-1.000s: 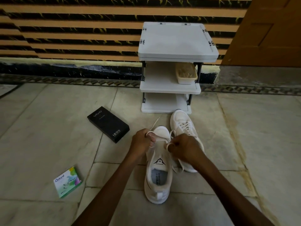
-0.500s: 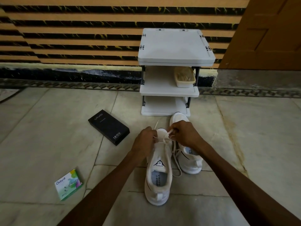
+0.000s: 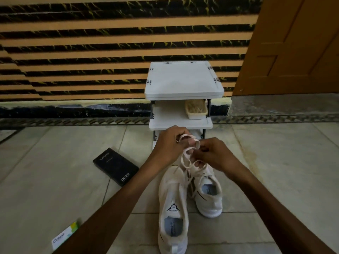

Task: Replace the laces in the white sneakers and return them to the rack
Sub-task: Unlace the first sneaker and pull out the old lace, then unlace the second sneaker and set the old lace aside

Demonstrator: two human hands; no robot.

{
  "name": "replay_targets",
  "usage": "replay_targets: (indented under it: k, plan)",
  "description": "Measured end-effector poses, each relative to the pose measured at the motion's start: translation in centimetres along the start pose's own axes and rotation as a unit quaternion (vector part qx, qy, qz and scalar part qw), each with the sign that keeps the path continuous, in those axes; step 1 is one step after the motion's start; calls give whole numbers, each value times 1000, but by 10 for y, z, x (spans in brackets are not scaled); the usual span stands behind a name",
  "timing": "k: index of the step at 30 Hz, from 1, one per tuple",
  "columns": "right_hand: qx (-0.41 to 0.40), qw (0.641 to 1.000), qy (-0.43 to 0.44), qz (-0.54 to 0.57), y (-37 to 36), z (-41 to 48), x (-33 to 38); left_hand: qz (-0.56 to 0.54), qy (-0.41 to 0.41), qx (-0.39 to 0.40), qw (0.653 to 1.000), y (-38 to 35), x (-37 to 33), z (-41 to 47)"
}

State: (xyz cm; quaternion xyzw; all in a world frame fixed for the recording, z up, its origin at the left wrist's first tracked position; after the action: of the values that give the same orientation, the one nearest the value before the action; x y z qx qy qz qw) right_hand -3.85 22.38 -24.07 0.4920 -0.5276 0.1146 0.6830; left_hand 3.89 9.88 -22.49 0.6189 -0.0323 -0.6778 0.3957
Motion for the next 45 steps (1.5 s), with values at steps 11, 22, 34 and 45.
replay_targets:
  k: [11,22,34,45]
  plan:
    - [-162,986,-32,30,139,-62,-21,-226,-14,87,970,-106,-80,29]
    - [-197,961,-173,-89,146,-111,-187,-169,142,202,954,-266,-19,10]
    - [-27,925,-210,-315,106,-113,-247,37,113,268,956,-293,26,-8]
    - [-84,991,-107,1,41,-84,-147,145,-31,-15,989,-142,53,-56]
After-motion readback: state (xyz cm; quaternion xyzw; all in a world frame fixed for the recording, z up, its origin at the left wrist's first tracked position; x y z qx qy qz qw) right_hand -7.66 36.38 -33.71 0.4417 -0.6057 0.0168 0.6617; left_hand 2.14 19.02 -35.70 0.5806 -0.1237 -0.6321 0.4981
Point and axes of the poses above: each hand's wrist, its own z-axis towards the middle knuckle, its own y-axis out of the back of the hand, x = y × z, the point moved 5 cm from there along z, towards the middle knuckle, and after that the axes turned 3 degrees about y, right-handed, at the moved point
